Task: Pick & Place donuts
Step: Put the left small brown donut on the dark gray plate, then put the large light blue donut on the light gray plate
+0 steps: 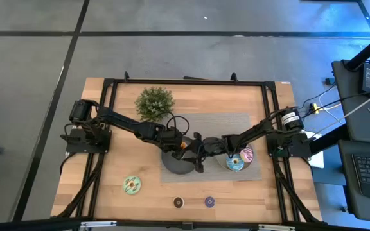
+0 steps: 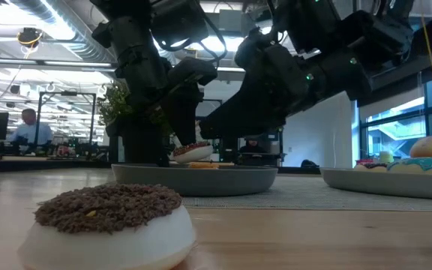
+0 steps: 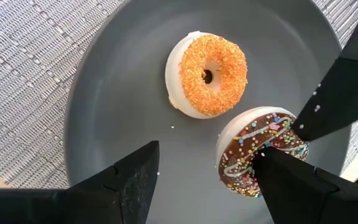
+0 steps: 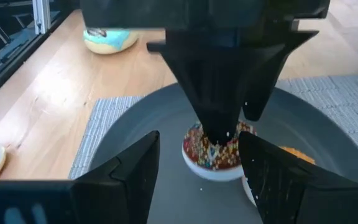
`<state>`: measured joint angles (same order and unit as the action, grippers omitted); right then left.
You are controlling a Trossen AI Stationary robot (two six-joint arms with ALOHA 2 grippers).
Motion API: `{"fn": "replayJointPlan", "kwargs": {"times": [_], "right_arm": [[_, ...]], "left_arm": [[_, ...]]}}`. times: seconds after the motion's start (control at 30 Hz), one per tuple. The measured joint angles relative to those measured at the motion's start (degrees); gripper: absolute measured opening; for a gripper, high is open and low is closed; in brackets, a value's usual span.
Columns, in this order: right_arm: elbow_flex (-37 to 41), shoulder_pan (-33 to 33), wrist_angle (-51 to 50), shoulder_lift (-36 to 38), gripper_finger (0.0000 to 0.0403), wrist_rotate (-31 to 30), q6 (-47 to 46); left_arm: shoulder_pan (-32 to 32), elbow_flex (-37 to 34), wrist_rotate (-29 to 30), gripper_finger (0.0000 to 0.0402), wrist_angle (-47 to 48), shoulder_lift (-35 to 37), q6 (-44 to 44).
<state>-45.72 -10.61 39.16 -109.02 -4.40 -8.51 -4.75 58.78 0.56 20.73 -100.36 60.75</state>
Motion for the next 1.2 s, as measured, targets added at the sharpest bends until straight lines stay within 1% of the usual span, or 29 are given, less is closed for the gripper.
{"fn": "replayJointPlan", "kwargs": {"times": [0.27, 0.4, 0.6, 0.73, 0.83, 0.93, 1.07, 1.2], "right_arm": [[-0.38, 0.00, -0.98, -0.17, 0.0220, 0.11, -0.53], [-0.25, 0.00, -2.07, -0.17, 0.0220, 1.52, -2.38], [-0.17, 0.00, -2.04, -0.17, 0.0220, 1.53, -1.70], [-0.17, 0.08, -2.03, -0.12, 0.0220, 1.51, -1.73], [-0.10, 0.69, -2.51, 1.08, 0.0220, 1.57, -2.00], [-0.10, 1.94, -7.24, 4.59, 0.0220, 1.53, -2.92], [-0.10, 4.05, -18.70, 10.97, 0.0220, 1.53, -2.95], [-0.12, 6.18, -31.62, 18.05, 0.0220, 1.57, -3.30]], "left_arm": [[0.00, 0.00, 0.02, 0.0247, 0.00, 0.00, 0.00], [-0.02, 0.00, 0.00, 0.0247, 0.00, 0.00, 0.11], [-0.02, 0.00, -0.23, 0.0247, 0.00, 0.00, 0.11], [0.00, 0.03, -2.07, 0.0247, 0.38, 0.00, 0.00], [-0.02, 0.04, -1.37, 0.0247, 1.44, 0.38, -0.02], [-0.02, 0.06, 0.01, 0.0247, 2.12, 1.61, -0.02], [-0.68, 0.09, 2.36, 0.0247, 2.44, 4.23, -2.15], [-2.67, 0.09, 1.36, 0.0247, 6.40, 8.56, -7.38]]}}
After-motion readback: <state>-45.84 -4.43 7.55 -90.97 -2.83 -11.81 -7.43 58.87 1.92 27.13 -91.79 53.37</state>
